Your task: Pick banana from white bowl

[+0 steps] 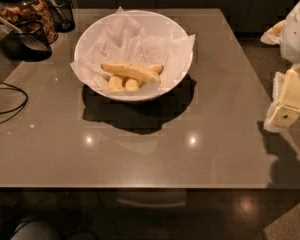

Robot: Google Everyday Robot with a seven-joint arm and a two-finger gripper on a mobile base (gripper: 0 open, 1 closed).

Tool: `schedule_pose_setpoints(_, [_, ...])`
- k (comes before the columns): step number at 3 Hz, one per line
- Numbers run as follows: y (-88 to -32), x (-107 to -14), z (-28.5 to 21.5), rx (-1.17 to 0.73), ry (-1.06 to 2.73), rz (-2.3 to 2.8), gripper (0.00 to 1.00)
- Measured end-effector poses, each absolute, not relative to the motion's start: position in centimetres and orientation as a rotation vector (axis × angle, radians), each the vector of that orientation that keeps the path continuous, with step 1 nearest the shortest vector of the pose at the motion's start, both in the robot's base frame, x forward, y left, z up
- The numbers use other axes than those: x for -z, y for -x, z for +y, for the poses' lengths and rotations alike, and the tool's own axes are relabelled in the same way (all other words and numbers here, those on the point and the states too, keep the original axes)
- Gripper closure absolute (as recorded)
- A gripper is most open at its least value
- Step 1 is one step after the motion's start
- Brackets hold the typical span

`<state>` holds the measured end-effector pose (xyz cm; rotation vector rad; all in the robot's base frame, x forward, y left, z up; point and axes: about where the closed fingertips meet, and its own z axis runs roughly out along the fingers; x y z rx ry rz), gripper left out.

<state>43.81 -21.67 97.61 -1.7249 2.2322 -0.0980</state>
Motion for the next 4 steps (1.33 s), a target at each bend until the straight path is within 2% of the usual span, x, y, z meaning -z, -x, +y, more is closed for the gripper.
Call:
schedule_pose_setpoints(1, [-43.8,-97.6,-21.7,0.098,1.725,2.232,0.00])
schedule_pose_setpoints(2, [-46.1,-97.9,-20.1,0.052,1.751,2.257,0.00])
schedule_pose_setpoints(3, [-51.8,-98.3,-16.1,-0.017,1.820,2.237,0.00])
schedule_pose_setpoints(4, [-52.4,-98.1,-15.9,-0.015,1.794,2.216,0.00])
